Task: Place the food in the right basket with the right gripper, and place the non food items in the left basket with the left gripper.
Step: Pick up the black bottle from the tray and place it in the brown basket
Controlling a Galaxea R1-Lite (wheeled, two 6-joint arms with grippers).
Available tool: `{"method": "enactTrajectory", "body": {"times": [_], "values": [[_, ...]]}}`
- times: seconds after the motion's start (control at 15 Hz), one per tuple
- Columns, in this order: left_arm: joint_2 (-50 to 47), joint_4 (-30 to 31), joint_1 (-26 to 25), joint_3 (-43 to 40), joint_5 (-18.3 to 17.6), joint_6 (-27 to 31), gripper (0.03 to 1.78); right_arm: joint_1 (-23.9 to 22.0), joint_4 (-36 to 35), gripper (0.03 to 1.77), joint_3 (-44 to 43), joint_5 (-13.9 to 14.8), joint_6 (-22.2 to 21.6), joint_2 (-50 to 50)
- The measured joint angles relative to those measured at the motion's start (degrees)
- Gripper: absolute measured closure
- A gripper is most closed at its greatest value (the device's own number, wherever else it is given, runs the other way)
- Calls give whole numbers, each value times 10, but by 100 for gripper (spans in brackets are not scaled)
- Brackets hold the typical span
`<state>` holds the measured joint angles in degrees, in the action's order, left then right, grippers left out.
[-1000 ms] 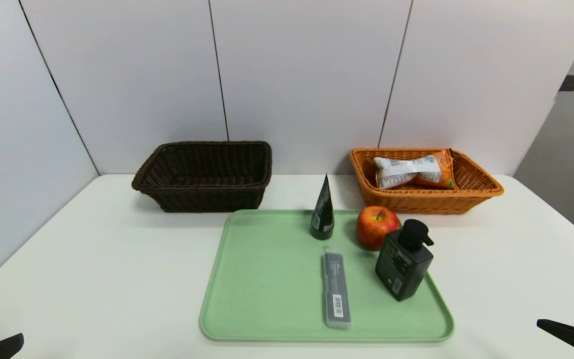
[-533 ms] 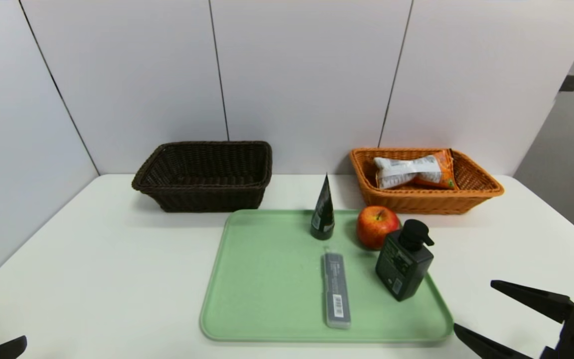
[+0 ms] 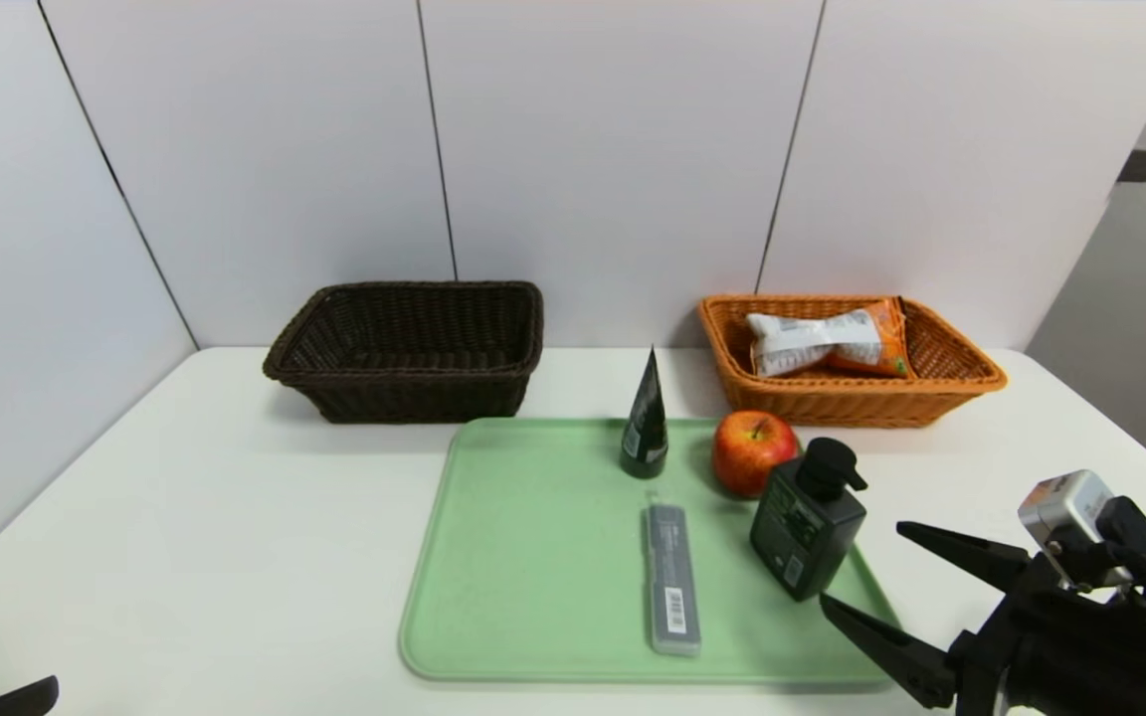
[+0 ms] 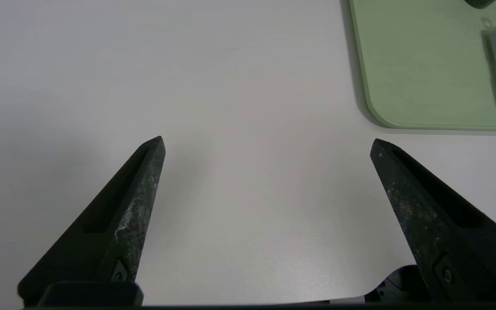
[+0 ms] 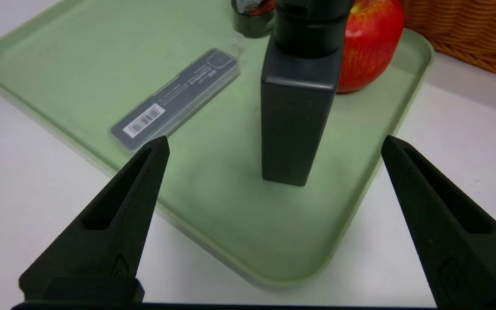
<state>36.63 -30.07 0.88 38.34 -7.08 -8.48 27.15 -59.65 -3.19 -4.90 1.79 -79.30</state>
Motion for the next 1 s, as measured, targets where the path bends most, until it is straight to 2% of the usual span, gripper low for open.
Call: {"method": "enactTrajectory", "body": {"times": [0.27,1.0], "values": [[3,1,0,-1,0,0,12,2,-39,10,0,12,0,-41],[5,0,0,-2,0,0,12,5,-54,9,-48,19,-8,-117]]}}
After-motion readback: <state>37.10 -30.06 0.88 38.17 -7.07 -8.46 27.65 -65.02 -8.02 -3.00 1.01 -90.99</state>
